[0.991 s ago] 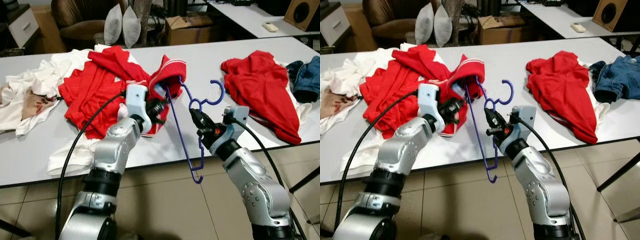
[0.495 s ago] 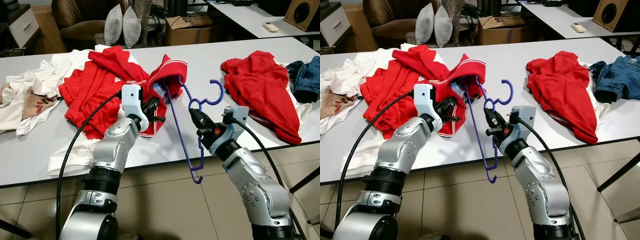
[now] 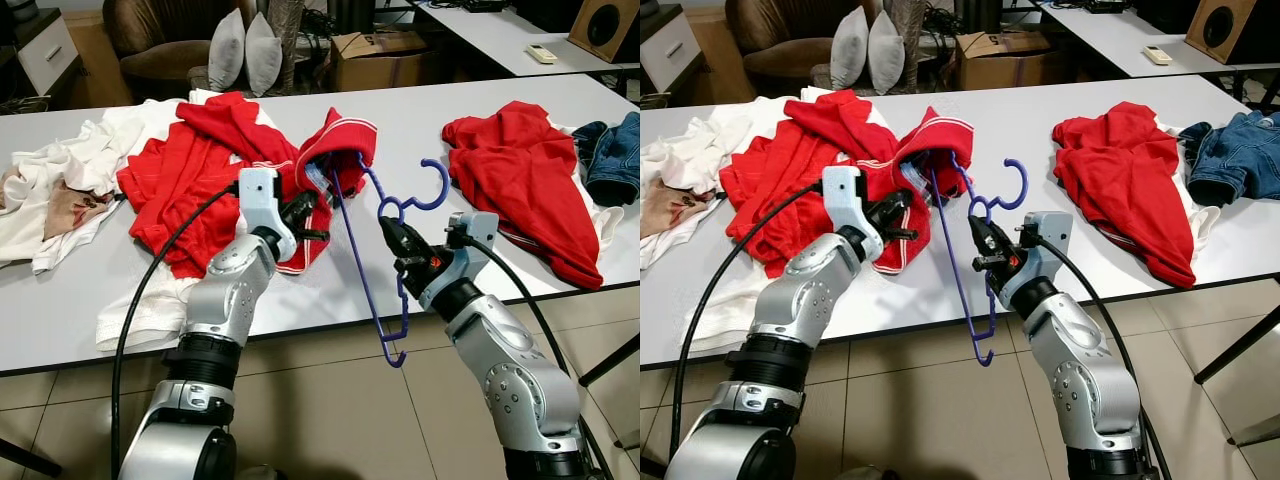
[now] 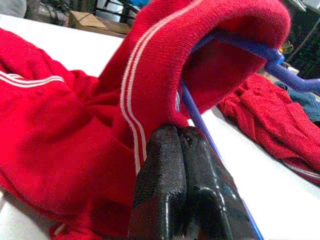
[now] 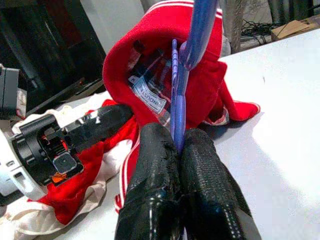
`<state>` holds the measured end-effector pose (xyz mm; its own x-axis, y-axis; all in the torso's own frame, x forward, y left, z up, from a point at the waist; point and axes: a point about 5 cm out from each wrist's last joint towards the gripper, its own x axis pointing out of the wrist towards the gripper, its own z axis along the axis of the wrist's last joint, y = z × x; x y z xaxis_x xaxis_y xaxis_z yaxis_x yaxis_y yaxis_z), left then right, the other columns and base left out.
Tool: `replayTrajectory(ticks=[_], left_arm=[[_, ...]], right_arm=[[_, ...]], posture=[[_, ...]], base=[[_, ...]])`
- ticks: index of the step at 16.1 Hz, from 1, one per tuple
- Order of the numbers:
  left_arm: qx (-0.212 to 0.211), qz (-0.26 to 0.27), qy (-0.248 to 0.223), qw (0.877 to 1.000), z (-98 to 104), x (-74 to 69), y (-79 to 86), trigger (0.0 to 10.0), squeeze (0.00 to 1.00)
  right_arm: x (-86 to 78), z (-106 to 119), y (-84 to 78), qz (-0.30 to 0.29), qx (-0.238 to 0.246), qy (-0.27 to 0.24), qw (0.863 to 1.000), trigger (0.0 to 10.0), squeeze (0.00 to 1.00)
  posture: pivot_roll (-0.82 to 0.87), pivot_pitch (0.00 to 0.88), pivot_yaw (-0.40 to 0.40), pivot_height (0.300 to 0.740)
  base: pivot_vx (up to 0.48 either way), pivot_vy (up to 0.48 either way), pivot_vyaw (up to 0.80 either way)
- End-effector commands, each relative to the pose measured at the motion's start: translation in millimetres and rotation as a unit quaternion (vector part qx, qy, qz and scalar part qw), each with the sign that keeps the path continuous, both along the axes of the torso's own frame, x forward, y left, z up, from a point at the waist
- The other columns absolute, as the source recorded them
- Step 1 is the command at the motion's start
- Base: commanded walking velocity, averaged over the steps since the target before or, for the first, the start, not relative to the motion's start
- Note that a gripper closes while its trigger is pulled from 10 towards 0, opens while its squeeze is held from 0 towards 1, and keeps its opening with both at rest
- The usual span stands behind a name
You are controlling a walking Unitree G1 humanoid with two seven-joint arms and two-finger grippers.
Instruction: Hang hanger
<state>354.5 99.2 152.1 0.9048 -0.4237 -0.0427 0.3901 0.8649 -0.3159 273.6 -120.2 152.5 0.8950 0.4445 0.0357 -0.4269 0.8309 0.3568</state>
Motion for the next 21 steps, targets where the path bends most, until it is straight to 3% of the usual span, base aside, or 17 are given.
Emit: replayTrajectory(ticks=[1,4,5,7,8,10,11,12,13,14,17,21], left_arm=[[-0.005,0.006,-0.015,1.000,8,3.8,4.7,0.0,0.00],[0.028,0.002,-0.055,0.998,23,5.4,25.7,0.0,0.00],[0.101,0.018,-0.088,0.991,34,8.7,44.3,0.0,0.00],[0.249,-0.021,-0.157,0.955,62,6.0,67.4,0.0,0.00],[0.259,-0.035,-0.162,0.951,67,4.4,69.8,0.0,0.00],[0.238,-0.040,-0.153,0.958,68,4.0,69.2,0.0,0.00],[0.186,-0.035,-0.120,0.974,55,4.9,60.0,0.0,0.00],[0.147,-0.017,-0.093,0.985,39,6.4,51.1,10.0,0.00],[0.092,-0.001,-0.083,0.992,33,7.4,45.9,10.0,0.00],[0.064,0.013,-0.089,0.994,30,8.5,43.3,10.0,1.00],[0.039,0.022,-0.104,0.994,27,8.7,38.8,10.0,1.00],[0.036,0.025,-0.085,0.995,18,11.7,33.2,10.0,1.00]], right_arm=[[1.4,9,1.5,0.009,0.008,-0.019,1.000,0.0,0.00],[4.6,9,1.5,0.006,0.009,-0.019,1.000,0.0,0.00],[7.7,10,0.7,-0.004,0.014,-0.017,1.000,0.0,0.00],[18.2,10,3.5,-0.011,0.018,-0.012,1.000,0.0,0.00],[20.7,10,6.4,-0.002,0.019,-0.013,1.000,0.0,0.00],[21.9,11,9.7,0.010,0.020,-0.015,1.000,0.0,0.00],[21.6,12,13.0,0.018,0.023,-0.018,0.999,0.0,0.00],[20.7,12,13.6,0.019,0.025,-0.019,0.999,0.0,0.00],[19.8,12,13.3,0.019,0.028,-0.019,0.999,0.0,0.00],[17.9,12,12.2,0.020,0.031,-0.020,0.999,0.0,0.00],[13.4,12,10.2,0.030,0.048,-0.025,0.998,0.0,0.00],[8.3,9,11.3,0.059,0.059,-0.022,0.996,0.0,0.00]], posture=[[-0.11,0.000,0.055,0.740],[-0.11,0.000,0.055,0.740],[-0.10,0.000,0.054,0.740],[-0.09,0.000,0.052,0.740],[-0.08,0.000,0.050,0.740],[-0.07,0.000,0.049,0.740],[-0.08,0.000,0.054,0.740],[-0.09,0.000,0.059,0.740],[-0.10,0.000,0.065,0.740],[-0.11,0.000,0.069,0.740],[-0.12,0.000,0.077,0.740],[-0.12,0.000,0.059,0.740]], base=[[0.000,0.000,0.00],[0.000,0.000,0.00],[0.000,0.000,0.00],[0.000,0.000,0.00],[0.000,0.000,0.00],[0.000,0.000,0.00],[0.000,0.000,0.00],[0.000,0.000,0.00],[0.000,0.000,0.00],[0.000,0.000,0.00],[0.000,0.000,0.00],[0.000,0.000,0.00]])
